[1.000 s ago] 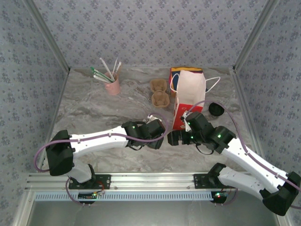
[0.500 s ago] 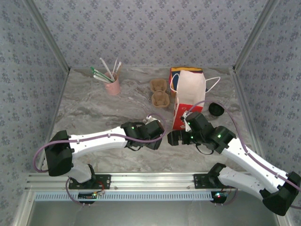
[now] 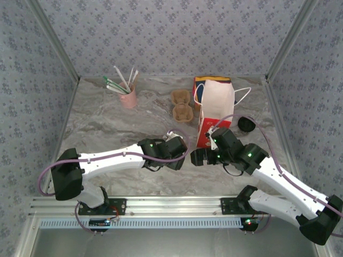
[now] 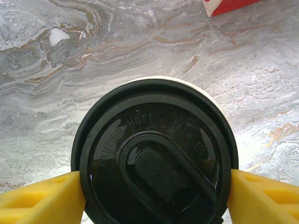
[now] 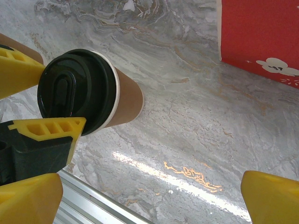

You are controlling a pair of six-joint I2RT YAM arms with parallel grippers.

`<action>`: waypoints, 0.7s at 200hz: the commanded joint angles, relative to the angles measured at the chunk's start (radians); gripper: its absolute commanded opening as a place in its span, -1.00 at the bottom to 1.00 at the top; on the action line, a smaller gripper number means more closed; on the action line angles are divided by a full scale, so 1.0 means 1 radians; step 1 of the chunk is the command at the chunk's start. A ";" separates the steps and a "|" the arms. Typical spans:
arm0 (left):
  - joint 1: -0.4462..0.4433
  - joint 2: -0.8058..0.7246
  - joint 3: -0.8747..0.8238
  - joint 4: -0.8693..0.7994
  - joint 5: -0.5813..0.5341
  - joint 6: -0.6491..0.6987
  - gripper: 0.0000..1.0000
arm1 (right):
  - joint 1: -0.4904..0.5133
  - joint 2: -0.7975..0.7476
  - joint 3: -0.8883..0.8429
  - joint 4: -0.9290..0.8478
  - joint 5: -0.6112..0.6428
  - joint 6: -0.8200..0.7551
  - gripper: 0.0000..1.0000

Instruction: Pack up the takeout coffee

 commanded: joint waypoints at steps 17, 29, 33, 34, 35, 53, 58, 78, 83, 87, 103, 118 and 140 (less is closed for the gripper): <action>0.005 -0.022 0.030 0.029 -0.003 0.016 0.50 | 0.006 -0.003 0.000 -0.002 -0.001 0.009 1.00; 0.007 -0.016 0.028 0.026 0.001 0.012 0.50 | 0.006 -0.001 0.001 -0.003 -0.001 0.009 1.00; 0.007 -0.015 0.027 0.025 0.000 0.011 0.50 | 0.006 0.000 -0.001 -0.003 -0.001 0.009 1.00; 0.007 -0.016 0.026 0.024 0.001 0.011 0.50 | 0.006 0.000 -0.001 -0.003 -0.001 0.009 1.00; 0.007 -0.015 0.025 0.024 0.001 0.011 0.50 | 0.006 -0.001 0.000 -0.003 -0.001 0.009 1.00; 0.009 -0.012 0.015 0.022 0.000 0.007 0.49 | 0.007 -0.001 0.000 -0.003 -0.002 0.009 1.00; 0.011 -0.013 0.010 0.023 0.002 0.005 0.49 | 0.007 -0.001 0.000 -0.003 -0.001 0.010 1.00; 0.015 -0.012 -0.009 0.028 0.008 -0.002 0.49 | 0.007 -0.001 0.000 -0.001 0.000 0.009 1.00; 0.016 -0.011 -0.013 0.030 0.011 -0.003 0.49 | 0.007 0.000 0.000 -0.002 -0.001 0.009 1.00; 0.016 -0.010 -0.017 0.033 0.015 -0.003 0.49 | 0.007 0.000 0.000 -0.002 -0.001 0.009 1.00; 0.018 -0.010 -0.030 0.043 0.018 -0.010 0.49 | 0.008 -0.002 -0.002 0.000 0.000 0.009 1.00; 0.019 -0.007 -0.039 0.050 0.025 -0.012 0.49 | 0.007 -0.002 -0.002 0.000 -0.001 0.010 1.00; 0.019 -0.003 -0.040 0.052 0.034 -0.013 0.49 | 0.007 -0.001 -0.004 -0.001 -0.001 0.010 1.00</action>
